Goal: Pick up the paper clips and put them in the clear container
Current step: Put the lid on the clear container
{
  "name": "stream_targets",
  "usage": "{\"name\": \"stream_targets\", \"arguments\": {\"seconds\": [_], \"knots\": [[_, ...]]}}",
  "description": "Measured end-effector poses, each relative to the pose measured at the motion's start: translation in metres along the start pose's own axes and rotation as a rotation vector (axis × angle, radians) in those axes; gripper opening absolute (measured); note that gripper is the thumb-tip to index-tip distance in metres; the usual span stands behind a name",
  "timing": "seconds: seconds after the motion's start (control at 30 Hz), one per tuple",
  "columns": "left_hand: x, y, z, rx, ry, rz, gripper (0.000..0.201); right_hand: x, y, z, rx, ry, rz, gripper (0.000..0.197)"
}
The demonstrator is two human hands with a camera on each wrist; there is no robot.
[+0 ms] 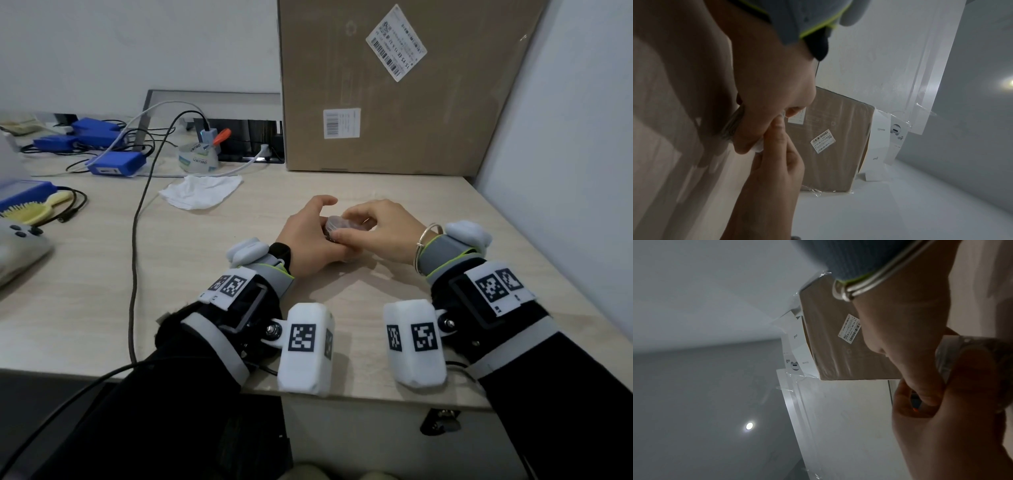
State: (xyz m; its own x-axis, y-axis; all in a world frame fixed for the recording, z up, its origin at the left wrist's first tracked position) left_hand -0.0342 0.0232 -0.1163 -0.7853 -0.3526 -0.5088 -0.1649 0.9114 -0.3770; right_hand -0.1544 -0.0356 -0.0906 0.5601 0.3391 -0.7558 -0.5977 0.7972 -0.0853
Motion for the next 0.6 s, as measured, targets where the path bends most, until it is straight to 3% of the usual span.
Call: {"name": "stream_targets", "arguments": {"seconds": [0.33,0.6], "knots": [[0.003,-0.001,-0.001,0.003,-0.001,-0.01,0.09,0.001,0.0,-0.001,0.006,-0.038,-0.092,0.036],[0.005,-0.002,-0.002,0.011,0.058,0.037,0.09,-0.002,-0.006,-0.01,0.099,-0.085,-0.127,0.052]]}}
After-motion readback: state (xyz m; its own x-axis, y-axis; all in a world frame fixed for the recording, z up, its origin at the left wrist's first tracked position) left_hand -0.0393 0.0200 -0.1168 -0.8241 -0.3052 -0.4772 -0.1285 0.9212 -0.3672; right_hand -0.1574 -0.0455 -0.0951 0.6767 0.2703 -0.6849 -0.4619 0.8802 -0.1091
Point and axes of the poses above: each hand's wrist, its own y-axis away from the middle knuckle, its own x-axis out of the palm, z = x × y, the point moved 4 cm from there along -y, towards the middle knuckle, and after that the axes turned 12 degrees about x, right-handed, at the moved point
